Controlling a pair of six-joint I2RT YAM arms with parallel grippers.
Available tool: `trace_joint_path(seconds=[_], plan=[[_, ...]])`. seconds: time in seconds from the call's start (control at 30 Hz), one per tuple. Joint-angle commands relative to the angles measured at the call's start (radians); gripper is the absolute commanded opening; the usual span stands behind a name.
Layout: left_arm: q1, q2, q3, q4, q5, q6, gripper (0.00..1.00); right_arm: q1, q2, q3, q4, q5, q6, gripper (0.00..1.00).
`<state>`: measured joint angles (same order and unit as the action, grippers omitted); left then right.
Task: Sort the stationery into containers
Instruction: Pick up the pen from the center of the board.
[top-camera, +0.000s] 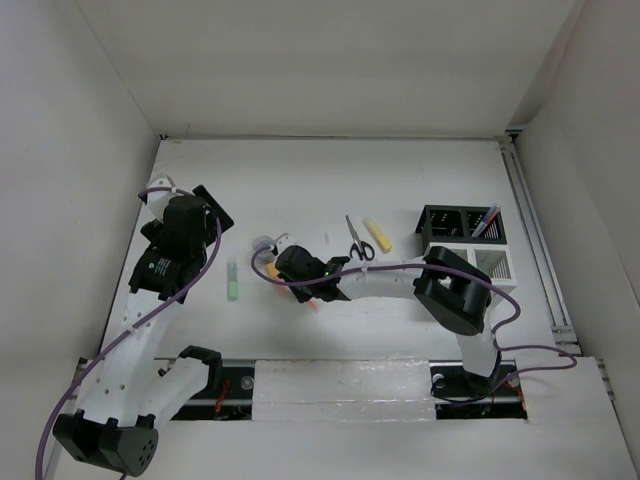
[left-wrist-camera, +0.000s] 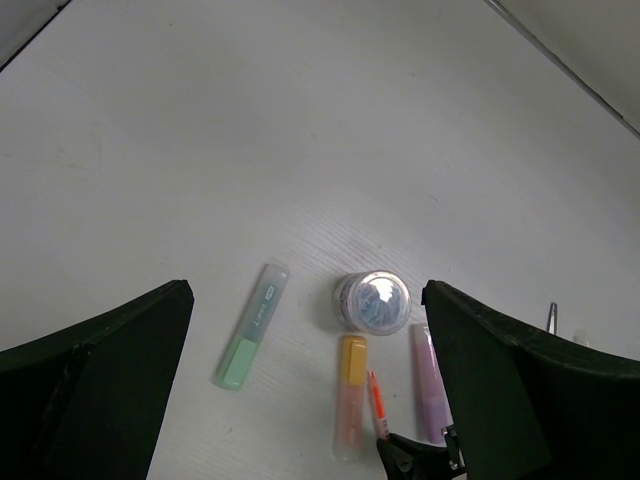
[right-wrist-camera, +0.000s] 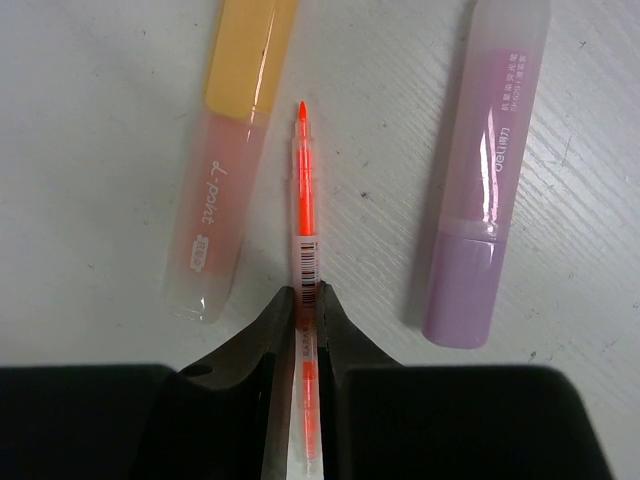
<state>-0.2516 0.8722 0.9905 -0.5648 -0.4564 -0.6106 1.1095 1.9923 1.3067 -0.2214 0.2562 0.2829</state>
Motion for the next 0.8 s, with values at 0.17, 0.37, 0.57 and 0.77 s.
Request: trace_joint_path(seconds=[0.17,0.37,0.57,0.77], plan=[[0.002,-0.015,-0.003,0.039,-0.002,0.02,0.99,0.007,-0.03,0.005,-0.018,0.054,0.05,0.0],[0.002,-0.015,-0.003,0.049,0.019,0.029,0.99,0.007,-0.171,0.014,-0.079,0.146,0.079,0.0],[0.002,0.039,0.052,0.072,0.143,0.038,0.99,-0.005,-0.36,-0.067,-0.148,0.277,0.099,0.0],[-0.078,0.292,0.21,0.082,0.28,-0.018,0.99,-0.135,-0.561,-0.176,-0.216,0.377,0.193,0.0]])
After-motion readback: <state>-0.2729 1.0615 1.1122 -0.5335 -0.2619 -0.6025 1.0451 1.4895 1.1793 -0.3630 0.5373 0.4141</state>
